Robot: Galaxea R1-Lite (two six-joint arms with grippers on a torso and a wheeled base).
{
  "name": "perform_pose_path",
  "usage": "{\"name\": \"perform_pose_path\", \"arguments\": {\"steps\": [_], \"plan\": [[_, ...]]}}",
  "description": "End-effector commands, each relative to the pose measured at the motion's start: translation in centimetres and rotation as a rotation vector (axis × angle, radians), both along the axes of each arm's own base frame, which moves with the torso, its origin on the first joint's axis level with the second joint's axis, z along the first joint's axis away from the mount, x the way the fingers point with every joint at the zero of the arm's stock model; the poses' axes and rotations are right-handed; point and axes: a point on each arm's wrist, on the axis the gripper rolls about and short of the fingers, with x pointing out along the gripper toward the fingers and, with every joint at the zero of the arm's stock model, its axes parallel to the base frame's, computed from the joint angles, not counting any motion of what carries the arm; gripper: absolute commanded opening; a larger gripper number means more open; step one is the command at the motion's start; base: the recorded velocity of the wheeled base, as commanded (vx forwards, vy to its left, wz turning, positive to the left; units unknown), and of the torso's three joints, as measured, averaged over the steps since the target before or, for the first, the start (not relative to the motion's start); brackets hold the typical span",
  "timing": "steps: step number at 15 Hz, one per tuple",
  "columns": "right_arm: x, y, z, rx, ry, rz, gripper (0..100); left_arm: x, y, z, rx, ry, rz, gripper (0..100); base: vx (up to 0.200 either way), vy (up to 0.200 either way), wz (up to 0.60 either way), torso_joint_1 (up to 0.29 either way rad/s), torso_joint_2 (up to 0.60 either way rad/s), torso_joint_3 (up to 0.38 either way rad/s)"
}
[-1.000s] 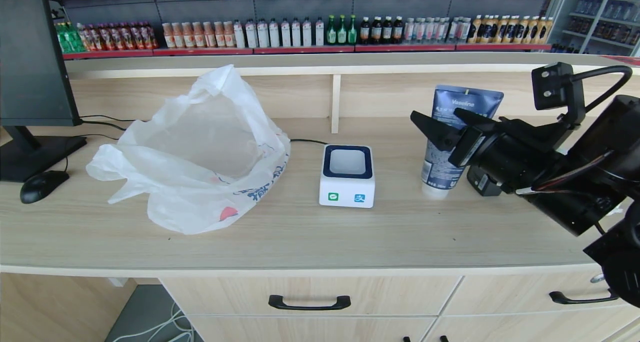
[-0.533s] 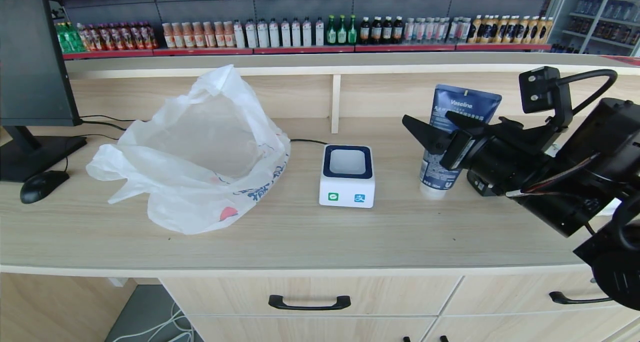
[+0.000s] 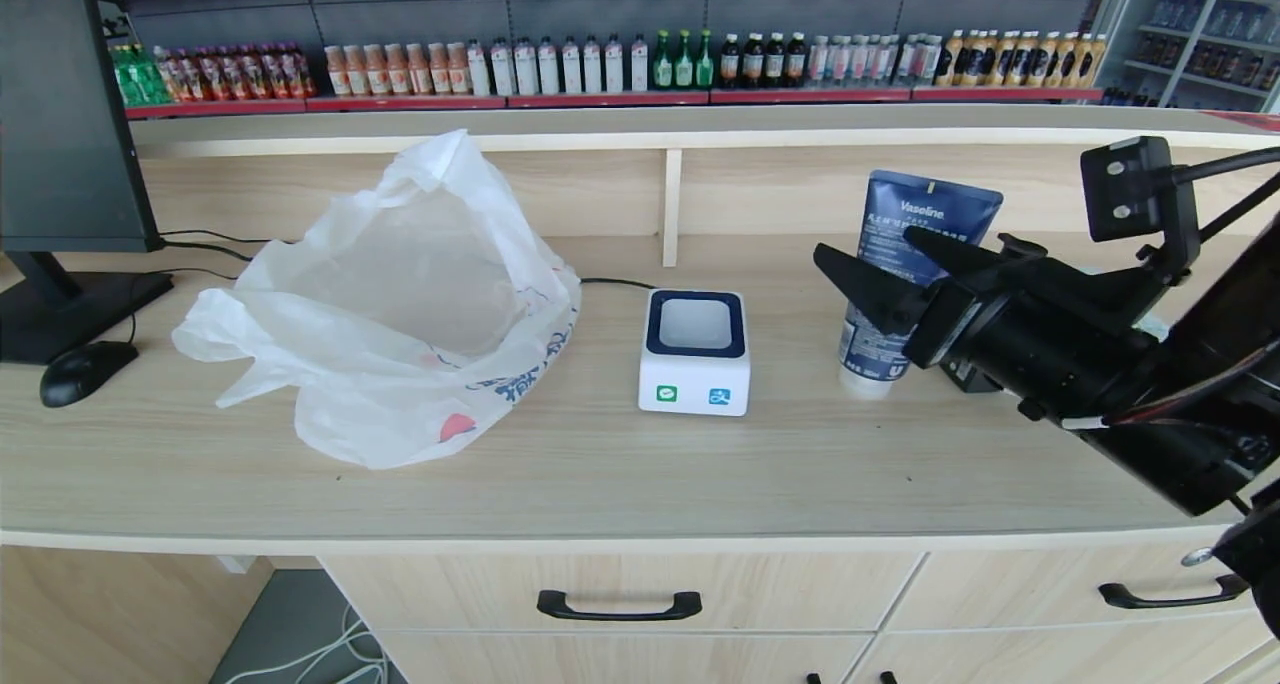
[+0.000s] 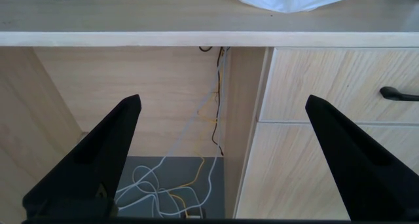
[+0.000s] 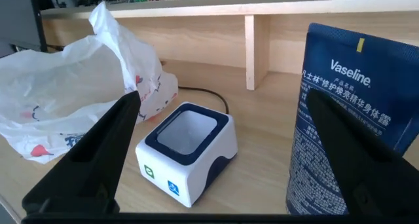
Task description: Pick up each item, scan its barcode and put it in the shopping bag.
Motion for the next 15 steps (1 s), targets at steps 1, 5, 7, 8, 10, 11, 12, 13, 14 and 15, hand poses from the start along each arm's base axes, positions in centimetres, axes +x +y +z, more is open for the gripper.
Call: {"name": "perform_pose_path", "arguments": {"steps": [1,5,7,8,10,11,12,13,14,15], "plan": [[-2.8,-1.6,1.0,0.009,-0.047,-0.004,100,0.0,0.0,0.0,-0.001,-0.001,0.000,100,0.000,0.000,0.00,0.000,0.00,0.000],[-4.2,-3.0,1.7,0.014,-0.084,0.026,100,0.0,0.0,0.0,0.000,0.001,0.000,100,0.000,0.000,0.00,0.000,0.00,0.000],[-3.5,-4.6,1.8,0.002,-0.093,-0.044,100,0.0,0.0,0.0,0.002,0.001,0.000,100,0.000,0.000,0.00,0.000,0.00,0.000],[-3.2,-5.3,1.7,-0.006,-0.094,-0.052,100,0.0,0.0,0.0,0.002,0.001,0.000,100,0.000,0.000,0.00,0.000,0.00,0.000],[-2.3,-6.8,1.4,-0.039,-0.087,-0.048,100,0.0,0.0,0.0,0.002,0.001,0.000,100,0.000,0.000,0.00,0.000,0.00,0.000],[-1.9,-6.9,0.9,-0.052,-0.072,-0.019,100,0.0,0.0,0.0,0.002,0.001,0.000,100,0.000,0.000,0.00,0.000,0.00,0.000],[-1.4,-6.7,0.4,-0.055,-0.049,-0.005,100,0.0,0.0,0.0,0.002,0.001,0.000,100,0.000,0.000,0.00,0.000,0.00,0.000],[-0.9,-6.6,0.2,-0.055,-0.035,-0.002,100,0.0,0.0,0.0,0.002,0.001,0.000,100,0.000,0.000,0.00,0.000,0.00,0.000],[-0.5,-6.5,0.0,-0.052,-0.027,0.000,100,0.0,0.0,0.0,0.002,0.001,0.000,100,0.000,0.000,0.00,0.000,0.00,0.000],[0.2,-6.4,-0.2,-0.052,-0.016,-0.001,100,0.0,0.0,0.0,0.002,0.001,0.000,100,0.000,0.000,0.00,0.000,0.00,0.000]]}}
